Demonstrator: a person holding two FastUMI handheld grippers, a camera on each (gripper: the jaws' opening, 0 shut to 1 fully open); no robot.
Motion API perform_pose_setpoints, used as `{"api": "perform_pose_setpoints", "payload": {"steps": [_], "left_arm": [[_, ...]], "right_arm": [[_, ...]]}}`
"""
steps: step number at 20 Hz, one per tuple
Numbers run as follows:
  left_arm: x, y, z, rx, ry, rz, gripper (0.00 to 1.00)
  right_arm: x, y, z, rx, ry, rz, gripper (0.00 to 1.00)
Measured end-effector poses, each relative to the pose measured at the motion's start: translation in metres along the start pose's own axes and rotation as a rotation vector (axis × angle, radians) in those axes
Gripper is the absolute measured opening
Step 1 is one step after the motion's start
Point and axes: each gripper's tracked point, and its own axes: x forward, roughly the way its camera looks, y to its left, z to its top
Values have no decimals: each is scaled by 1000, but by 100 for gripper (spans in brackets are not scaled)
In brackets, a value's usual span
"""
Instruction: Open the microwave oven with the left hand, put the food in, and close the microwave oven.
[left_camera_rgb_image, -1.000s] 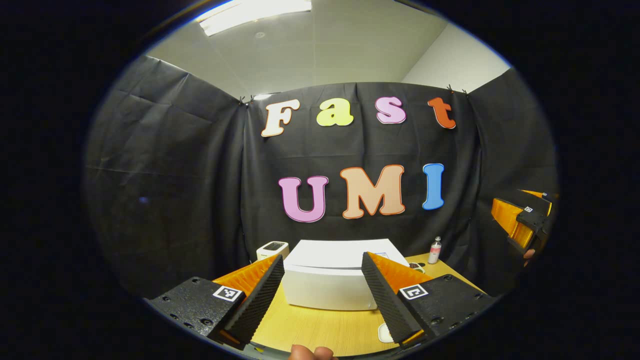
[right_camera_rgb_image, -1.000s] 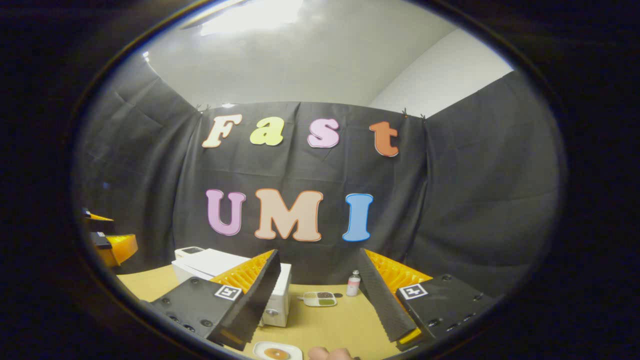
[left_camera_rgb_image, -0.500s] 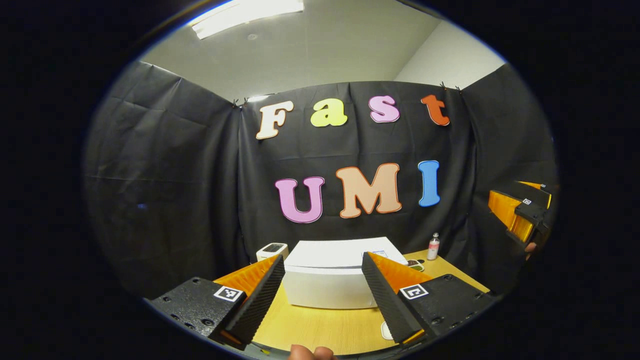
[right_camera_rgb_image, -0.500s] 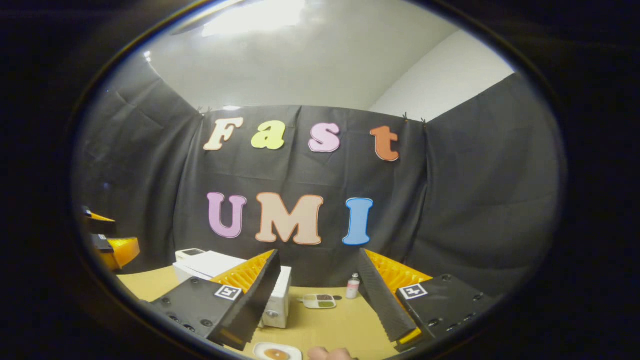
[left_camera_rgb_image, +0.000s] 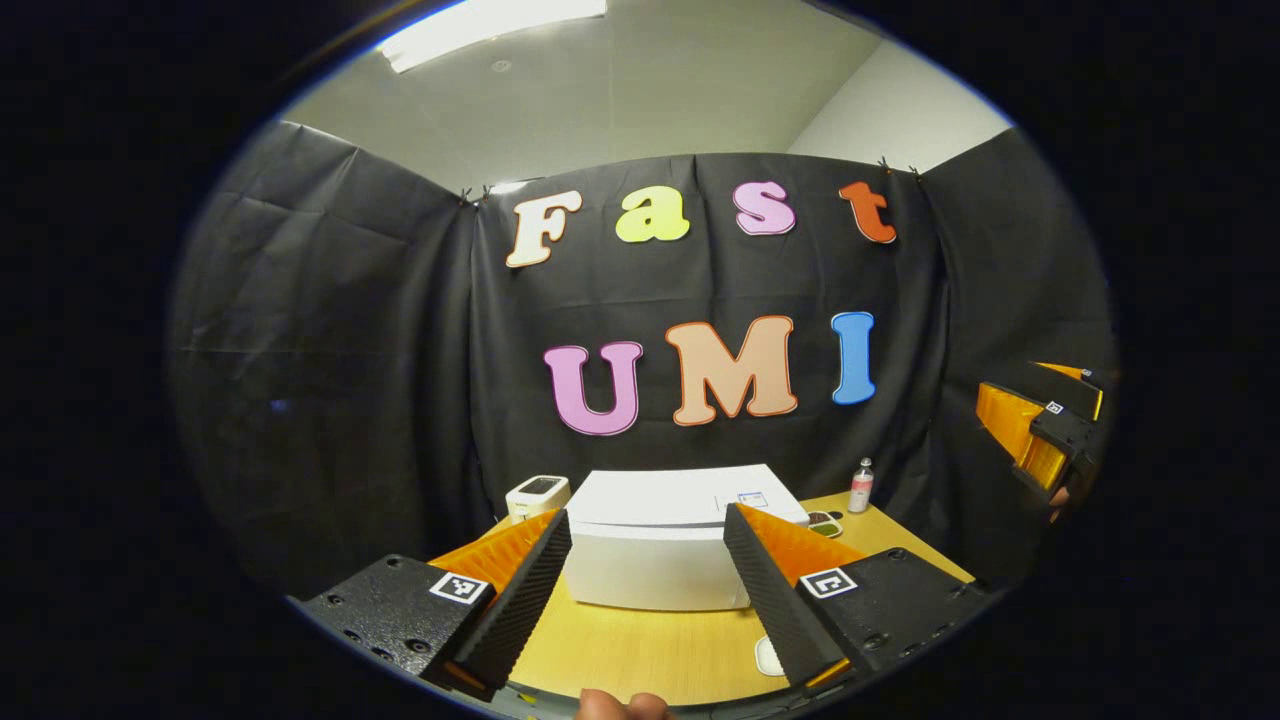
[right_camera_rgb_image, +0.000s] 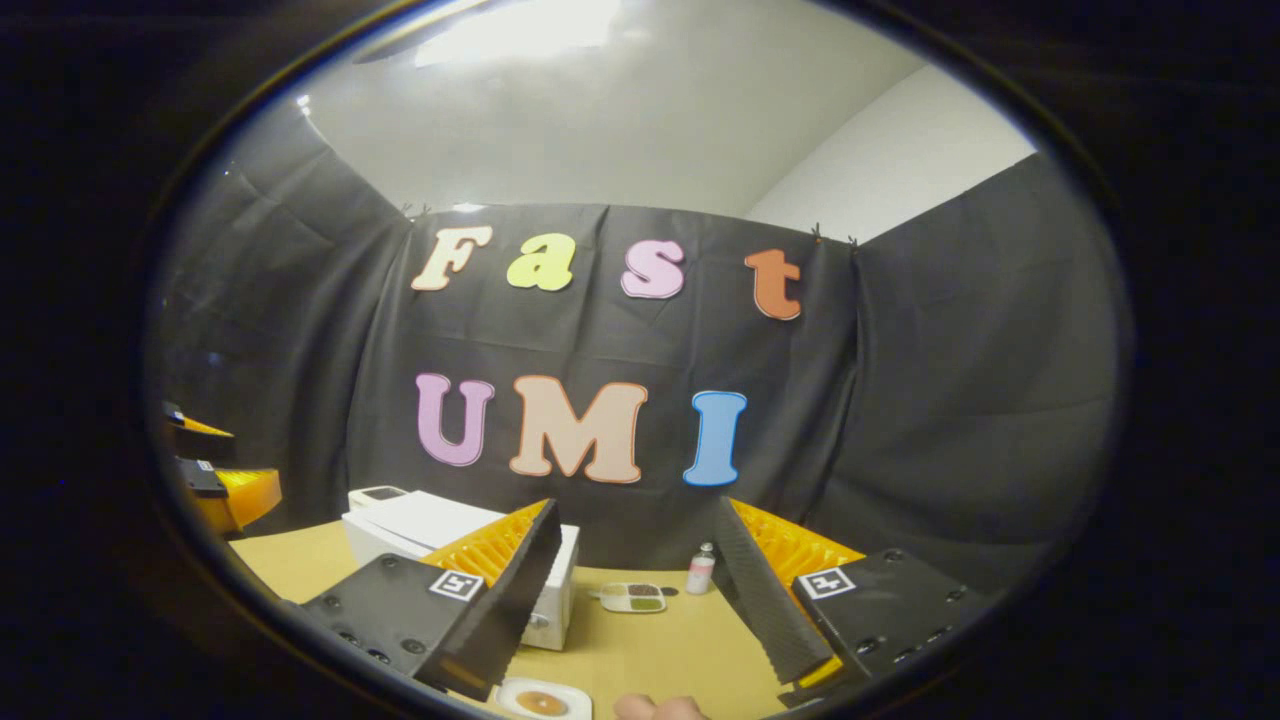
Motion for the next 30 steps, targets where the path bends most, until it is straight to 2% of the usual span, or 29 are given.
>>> {"api": "perform_pose_setpoints", "payload": {"steps": [1,11,13,18,25,30], "left_arm": [[1,0,-3,-6,10,1,98],[24,-35,-45,27,32,-59,98],[28,-48,-54,-1,18,-90,100],[54,-72,-91,-51,24,-126,98],[110,-105,-159,33,103,-162,98],[147,-116,-197,95,155,-161,98]], "right_arm": [[1,-1,-1,4,4,-2,96],[11,-15,-9,12,28,-29,96],[16,-16,-7,23,23,-34,96],[21,-16,-10,48,34,-34,96],[28,-18,-2,64,20,-39,96],[27,-31,2,37,13,-81,96]]}}
